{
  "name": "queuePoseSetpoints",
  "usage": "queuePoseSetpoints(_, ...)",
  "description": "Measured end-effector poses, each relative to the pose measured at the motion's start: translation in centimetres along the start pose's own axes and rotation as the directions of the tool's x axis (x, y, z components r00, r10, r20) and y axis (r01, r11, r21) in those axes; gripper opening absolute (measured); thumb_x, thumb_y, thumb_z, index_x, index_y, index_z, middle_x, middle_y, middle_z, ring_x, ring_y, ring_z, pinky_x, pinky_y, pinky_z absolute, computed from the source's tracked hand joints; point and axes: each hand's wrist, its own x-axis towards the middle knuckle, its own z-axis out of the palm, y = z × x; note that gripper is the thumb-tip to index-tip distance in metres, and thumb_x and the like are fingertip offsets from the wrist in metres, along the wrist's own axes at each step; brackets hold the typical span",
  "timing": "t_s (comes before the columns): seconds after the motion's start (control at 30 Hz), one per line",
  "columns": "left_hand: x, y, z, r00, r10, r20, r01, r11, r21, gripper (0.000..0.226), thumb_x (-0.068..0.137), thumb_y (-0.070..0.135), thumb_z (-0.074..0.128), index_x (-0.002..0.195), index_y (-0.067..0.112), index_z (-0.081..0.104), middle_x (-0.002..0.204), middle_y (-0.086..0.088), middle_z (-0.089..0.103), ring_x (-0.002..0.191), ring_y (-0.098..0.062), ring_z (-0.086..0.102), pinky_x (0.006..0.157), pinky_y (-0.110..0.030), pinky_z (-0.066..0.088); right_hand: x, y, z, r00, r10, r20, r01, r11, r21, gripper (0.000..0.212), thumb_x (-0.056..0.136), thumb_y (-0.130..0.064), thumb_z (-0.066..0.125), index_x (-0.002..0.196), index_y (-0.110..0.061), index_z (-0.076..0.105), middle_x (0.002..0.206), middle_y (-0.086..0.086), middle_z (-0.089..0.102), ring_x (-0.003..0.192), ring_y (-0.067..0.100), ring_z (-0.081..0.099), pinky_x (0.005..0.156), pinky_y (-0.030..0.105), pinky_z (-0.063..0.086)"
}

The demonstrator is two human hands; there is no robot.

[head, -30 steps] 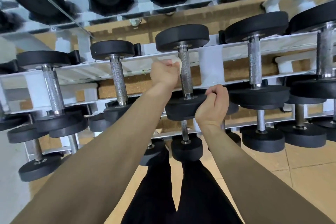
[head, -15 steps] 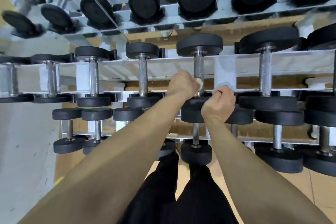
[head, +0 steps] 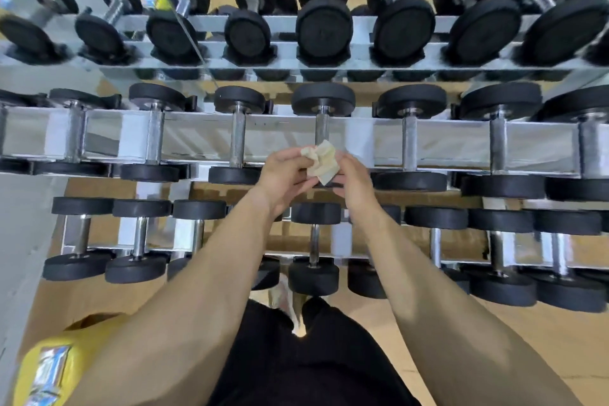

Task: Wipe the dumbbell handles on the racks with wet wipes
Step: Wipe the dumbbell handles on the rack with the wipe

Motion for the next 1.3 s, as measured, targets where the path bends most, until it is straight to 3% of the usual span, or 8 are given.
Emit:
queuePoseSetpoints(0.1, -0.9, 0.7, -0.1, 1.000, 0.000, 0.001, 0.000, 1.000, -0.016, 0.028, 0.099, 0.000, 0.054, 0.117, 0.014, 0.071, 0.102, -0.006, 0.076, 0.092, -0.021, 0.072, 0.069, -0.024, 0.057, -1.0, -1.0, -0.5, 0.998, 0.051, 0.031, -0.052, 0.998, 0.024, 0.012, 0.104, -0.021, 0.054, 0.100, -0.018, 0.065, 0.101, 0.002, 0.073, 0.093, 0.018, 0.069, 0.083, 0.030, 0.054)
queuePoseSetpoints(0.3, -3.0, 2.8, -0.4, 0.976, -0.089, 0.200, 0.065, 0.991, 0.120, 0.032, 0.094, 0.036, 0.067, 0.124, 0.024, 0.067, 0.117, -0.002, 0.069, 0.106, -0.020, 0.067, 0.093, -0.034, 0.052, -2.8, -3.1, -0.6, 0.999, -0.048, -0.021, 0.047, 0.998, -0.031, 0.007, 0.093, -0.006, 0.063, 0.099, -0.005, 0.065, 0.089, 0.009, 0.066, 0.083, 0.025, 0.062, 0.080, 0.045, 0.051)
queuePoseSetpoints(0.43, -2.8, 3.1, 0.9, 0.996, 0.034, 0.077, -0.055, 0.958, 0.282, 0.026, 0.090, 0.012, 0.075, 0.114, 0.018, 0.070, 0.108, -0.010, 0.073, 0.105, -0.029, 0.068, 0.086, -0.034, 0.056, -4.1, -4.2, -1.0, 0.998, -0.038, -0.047, 0.041, 0.997, 0.065, 0.006, 0.095, -0.010, 0.062, 0.093, -0.015, 0.066, 0.088, 0.005, 0.068, 0.080, 0.020, 0.065, 0.070, 0.031, 0.054)
queuePoseSetpoints(0.7, -3.7, 2.7, 5.3, 0.991, -0.057, 0.123, 0.037, 0.986, 0.162, 0.016, 0.095, 0.006, 0.065, 0.098, 0.020, 0.072, 0.096, -0.008, 0.069, 0.069, -0.011, 0.055, 0.058, -0.017, 0.045, -4.9, -3.7, -6.4, 0.995, -0.007, -0.096, 0.029, 0.973, 0.229, 0.010, 0.098, -0.007, 0.060, 0.092, -0.015, 0.061, 0.086, 0.006, 0.068, 0.081, 0.020, 0.066, 0.064, 0.028, 0.052)
queuePoseSetpoints(0.93, -1.2, 1.5, 11.6, 0.998, -0.068, 0.004, 0.067, 0.989, 0.135, 0.009, 0.090, 0.020, 0.069, 0.099, 0.022, 0.070, 0.088, 0.003, 0.069, 0.080, -0.011, 0.060, 0.064, -0.021, 0.046, -3.2, -4.0, -13.8, 1.000, -0.008, -0.028, 0.016, 0.948, 0.318, 0.022, 0.096, -0.009, 0.066, 0.078, -0.019, 0.056, 0.097, 0.010, 0.065, 0.097, 0.027, 0.064, 0.083, 0.038, 0.056)
queuePoseSetpoints(1.03, -0.5, 0.8, 15.3, 0.996, -0.088, 0.001, 0.088, 0.996, -0.029, 0.010, 0.092, 0.012, 0.065, 0.101, 0.016, 0.065, 0.089, -0.002, 0.066, 0.077, -0.015, 0.062, 0.062, -0.020, 0.052, -1.6, -4.5, -17.3, 0.999, 0.044, 0.012, -0.046, 0.921, 0.386, 0.017, 0.098, -0.006, 0.061, 0.084, -0.015, 0.057, 0.102, 0.012, 0.067, 0.100, 0.029, 0.067, 0.085, 0.040, 0.058)
queuePoseSetpoints(1.13, 0.3, 0.1, 18.7, 0.996, -0.071, -0.062, 0.063, 0.991, -0.114, 0.012, 0.093, 0.005, 0.060, 0.099, 0.013, 0.066, 0.094, -0.006, 0.064, 0.081, -0.019, 0.063, 0.068, -0.022, 0.052, 0.1, -5.2, -21.0, 0.994, 0.064, 0.089, -0.086, 0.958, 0.275, 0.015, 0.095, -0.003, 0.064, 0.090, -0.014, 0.057, 0.117, 0.016, 0.068, 0.111, 0.030, 0.069, 0.089, 0.041, 0.060)
queuePoseSetpoints(1.3, 2.2, -1.4, 22.7, 0.972, 0.028, -0.235, -0.067, 0.985, -0.161, 0.034, 0.092, -0.009, 0.057, 0.120, 0.009, 0.063, 0.099, -0.010, 0.064, 0.084, -0.019, 0.064, 0.067, -0.020, 0.058, 2.0, -6.9, -25.5, 0.980, 0.087, 0.180, -0.102, 0.992, 0.078, 0.035, 0.089, 0.017, 0.056, 0.109, -0.011, 0.056, 0.117, 0.012, 0.057, 0.105, 0.025, 0.060, 0.074, 0.032, 0.058)
